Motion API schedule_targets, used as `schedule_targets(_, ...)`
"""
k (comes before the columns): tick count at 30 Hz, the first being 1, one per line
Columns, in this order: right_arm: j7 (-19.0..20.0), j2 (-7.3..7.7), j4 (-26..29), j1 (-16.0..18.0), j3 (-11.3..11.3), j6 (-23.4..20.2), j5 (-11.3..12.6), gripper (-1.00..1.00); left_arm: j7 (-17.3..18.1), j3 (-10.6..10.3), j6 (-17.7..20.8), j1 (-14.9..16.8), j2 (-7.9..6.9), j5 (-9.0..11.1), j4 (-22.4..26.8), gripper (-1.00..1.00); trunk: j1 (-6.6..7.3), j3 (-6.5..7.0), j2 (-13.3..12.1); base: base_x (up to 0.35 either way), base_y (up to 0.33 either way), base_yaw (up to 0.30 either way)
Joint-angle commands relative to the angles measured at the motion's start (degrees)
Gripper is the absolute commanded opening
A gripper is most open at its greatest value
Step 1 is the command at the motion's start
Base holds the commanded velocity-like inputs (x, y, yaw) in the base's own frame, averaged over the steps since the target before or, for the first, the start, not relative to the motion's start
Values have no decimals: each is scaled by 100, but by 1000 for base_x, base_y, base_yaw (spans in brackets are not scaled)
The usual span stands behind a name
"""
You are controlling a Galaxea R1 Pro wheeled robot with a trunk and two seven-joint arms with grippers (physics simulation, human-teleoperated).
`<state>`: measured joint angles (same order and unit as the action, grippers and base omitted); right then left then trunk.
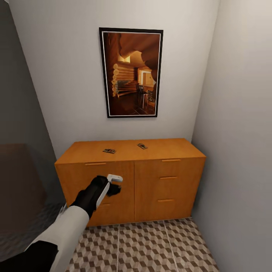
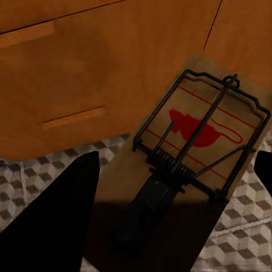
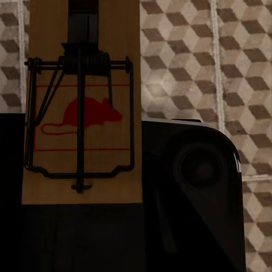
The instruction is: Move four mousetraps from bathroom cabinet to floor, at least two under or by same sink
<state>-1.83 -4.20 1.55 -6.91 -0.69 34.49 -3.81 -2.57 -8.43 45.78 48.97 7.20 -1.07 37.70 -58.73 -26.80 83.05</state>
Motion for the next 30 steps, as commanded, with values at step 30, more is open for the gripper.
schedule_targets(30, -27, 67, 656, -4, -19, 5, -30, -100, -13, -19, -4023, -397, -6, -35, -4176, -100, 0, -5, 3, 0, 0, 0)
